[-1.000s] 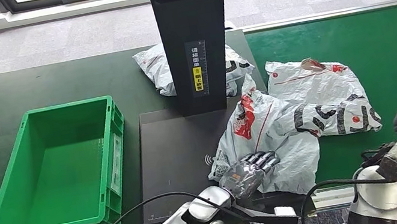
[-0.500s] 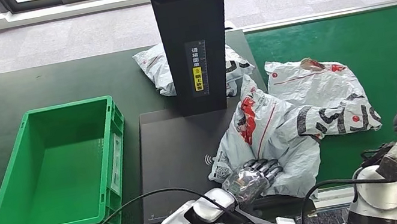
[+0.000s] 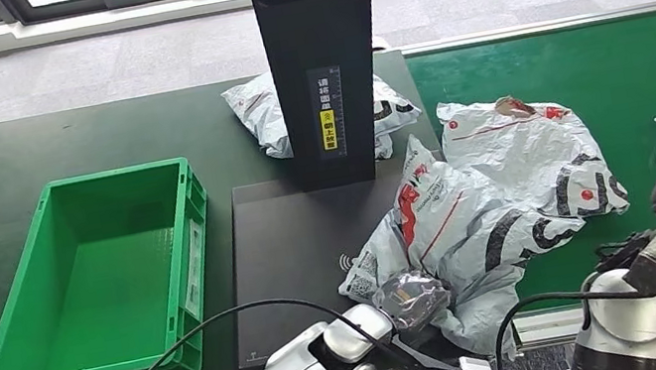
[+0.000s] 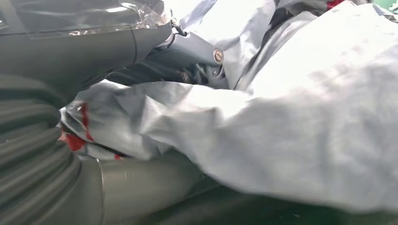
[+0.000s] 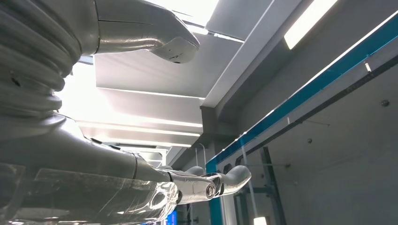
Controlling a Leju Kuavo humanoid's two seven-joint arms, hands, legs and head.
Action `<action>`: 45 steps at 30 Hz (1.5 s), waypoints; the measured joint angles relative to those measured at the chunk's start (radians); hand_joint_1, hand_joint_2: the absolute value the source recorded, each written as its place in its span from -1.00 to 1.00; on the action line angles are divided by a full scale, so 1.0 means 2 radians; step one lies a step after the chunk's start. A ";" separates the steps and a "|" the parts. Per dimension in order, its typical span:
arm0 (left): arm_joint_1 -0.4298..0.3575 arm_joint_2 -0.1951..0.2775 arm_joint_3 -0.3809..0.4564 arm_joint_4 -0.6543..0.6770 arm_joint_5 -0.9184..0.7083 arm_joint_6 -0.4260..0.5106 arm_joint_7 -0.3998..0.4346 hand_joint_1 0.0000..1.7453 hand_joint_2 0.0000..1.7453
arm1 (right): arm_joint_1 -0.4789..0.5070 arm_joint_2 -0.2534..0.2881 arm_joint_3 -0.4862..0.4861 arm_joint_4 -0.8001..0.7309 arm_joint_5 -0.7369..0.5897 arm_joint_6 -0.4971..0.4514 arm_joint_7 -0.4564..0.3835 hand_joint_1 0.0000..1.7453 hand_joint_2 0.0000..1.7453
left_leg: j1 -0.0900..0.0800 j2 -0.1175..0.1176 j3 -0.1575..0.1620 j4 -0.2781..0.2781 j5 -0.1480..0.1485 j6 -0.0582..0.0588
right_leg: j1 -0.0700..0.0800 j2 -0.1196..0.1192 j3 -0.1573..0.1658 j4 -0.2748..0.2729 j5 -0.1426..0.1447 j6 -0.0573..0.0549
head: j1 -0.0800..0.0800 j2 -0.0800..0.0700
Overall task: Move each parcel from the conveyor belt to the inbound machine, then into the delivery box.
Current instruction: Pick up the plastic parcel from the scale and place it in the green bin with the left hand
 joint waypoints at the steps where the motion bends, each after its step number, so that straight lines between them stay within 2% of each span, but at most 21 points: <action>1: -0.001 0.000 -0.001 0.001 0.000 0.002 0.001 1.00 1.00 | -0.001 0.000 0.000 0.000 0.000 0.000 0.000 -1.00 1.00 | 0.000 0.000 0.000 0.000 0.000 0.000 | 0.000 0.000 0.000 0.000 0.000 0.000 | 0.000 0.000; 13: -0.007 -0.001 -0.011 0.006 0.002 0.022 0.001 1.00 1.00 | -0.005 0.001 0.000 0.001 0.000 0.000 0.000 -1.00 1.00 | 0.000 0.000 0.000 0.000 0.000 -0.001 | 0.000 0.000 0.000 0.000 0.000 0.000 | 0.000 0.000; 17: -0.010 -0.001 -0.007 0.006 0.023 0.090 -0.024 1.00 1.00 | -0.005 0.001 0.000 0.001 0.001 0.000 0.000 -1.00 1.00 | 0.000 0.000 0.000 0.000 0.000 -0.001 | 0.000 0.000 -0.001 0.000 0.000 0.000 | 0.000 0.000; 20: -0.016 0.000 -0.002 0.006 0.029 0.122 -0.033 1.00 1.00 | -0.005 0.001 0.000 0.001 0.000 0.000 0.000 -1.00 1.00 | 0.000 0.000 0.000 0.000 0.000 -0.001 | 0.000 0.000 -0.001 0.000 0.000 0.000 | 0.000 0.000; 22: -0.019 0.001 0.010 0.005 0.031 0.174 -0.040 1.00 1.00 | -0.005 0.001 -0.001 -0.001 -0.001 0.000 0.000 -1.00 1.00 | 0.000 0.000 0.000 0.000 0.000 -0.001 | 0.000 0.000 -0.001 0.000 0.000 0.000 | 0.000 0.000; 24: -0.024 0.007 0.033 -0.007 0.022 0.236 -0.039 1.00 1.00 | -0.004 0.001 -0.003 -0.004 -0.003 0.000 0.000 -1.00 1.00 | 0.000 0.000 0.000 0.000 0.001 -0.001 | 0.000 0.000 -0.001 0.000 0.000 0.000 | 0.000 0.000; 26: -0.024 0.021 0.071 -0.046 -0.020 0.273 -0.024 1.00 1.00 | -0.003 0.001 -0.006 -0.008 -0.006 -0.001 0.000 -1.00 1.00 | 0.000 0.001 0.000 0.000 0.001 -0.001 | 0.000 0.001 -0.001 0.000 0.000 0.000 | 0.000 0.000; 31: 0.021 0.054 0.215 -0.228 -0.191 0.286 0.005 1.00 1.00 | -0.002 0.001 -0.008 -0.013 -0.009 -0.001 0.000 -1.00 1.00 | 0.000 0.002 0.000 0.000 0.000 -0.002 | 0.000 0.003 -0.002 0.001 0.000 -0.001 | 0.000 0.000; 34: 0.046 0.065 0.307 -0.338 -0.231 0.287 0.004 1.00 1.00 | -0.001 0.001 -0.008 -0.013 -0.010 -0.001 0.000 -1.00 1.00 | 0.000 0.003 0.000 0.000 0.000 -0.002 | 0.000 0.004 -0.003 0.001 0.000 -0.001 | 0.000 0.000; 36: 0.056 0.069 0.350 -0.387 -0.237 0.287 0.002 1.00 1.00 | -0.001 0.001 -0.008 -0.013 -0.010 -0.001 0.000 -1.00 1.00 | 0.000 0.003 0.000 0.000 0.000 -0.002 | 0.000 0.003 -0.003 0.001 -0.001 -0.001 | 0.000 0.000; 40: 0.070 0.074 0.396 -0.449 -0.241 0.287 0.001 1.00 1.00 | -0.001 0.001 -0.008 -0.013 -0.010 -0.001 0.000 -1.00 1.00 | 0.001 0.002 -0.001 0.000 0.000 -0.002 | 0.001 0.003 -0.003 0.001 -0.001 -0.001 | 0.000 0.000; 45: 0.079 0.078 0.419 -0.483 -0.243 0.287 -0.002 1.00 1.00 | -0.001 0.001 -0.008 -0.013 -0.011 -0.001 0.000 -1.00 1.00 | 0.001 0.002 -0.001 0.000 0.000 -0.002 | 0.000 0.003 -0.002 0.001 -0.001 -0.001 | 0.000 0.000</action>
